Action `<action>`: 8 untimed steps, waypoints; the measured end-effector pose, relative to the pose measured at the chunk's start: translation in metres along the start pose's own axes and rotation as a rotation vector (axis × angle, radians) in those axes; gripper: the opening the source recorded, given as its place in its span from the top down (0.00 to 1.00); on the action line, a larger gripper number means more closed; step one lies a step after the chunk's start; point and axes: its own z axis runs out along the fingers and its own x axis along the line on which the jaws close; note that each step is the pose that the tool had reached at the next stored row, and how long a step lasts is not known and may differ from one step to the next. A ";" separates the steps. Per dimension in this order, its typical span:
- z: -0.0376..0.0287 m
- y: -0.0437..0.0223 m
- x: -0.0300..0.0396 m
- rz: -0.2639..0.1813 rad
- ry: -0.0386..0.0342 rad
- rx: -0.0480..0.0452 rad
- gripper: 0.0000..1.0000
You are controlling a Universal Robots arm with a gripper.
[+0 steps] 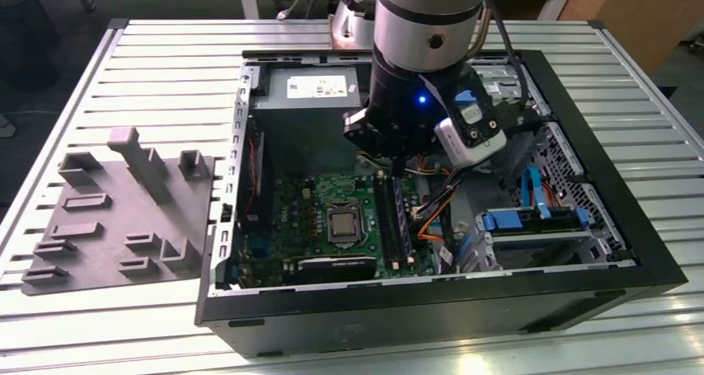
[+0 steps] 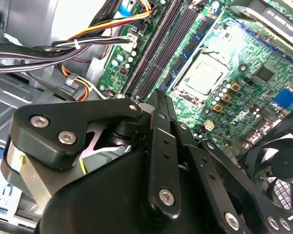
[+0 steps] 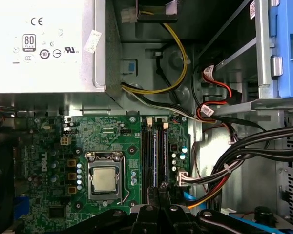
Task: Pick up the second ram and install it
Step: 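Insert the second ram into the second slot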
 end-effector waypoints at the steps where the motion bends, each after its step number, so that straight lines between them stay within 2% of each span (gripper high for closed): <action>1: 0.0002 0.0000 0.0000 0.000 0.0000 -0.0001 0.89; 8: 0.0025 -0.0001 0.0001 0.000 0.0000 0.0000 0.89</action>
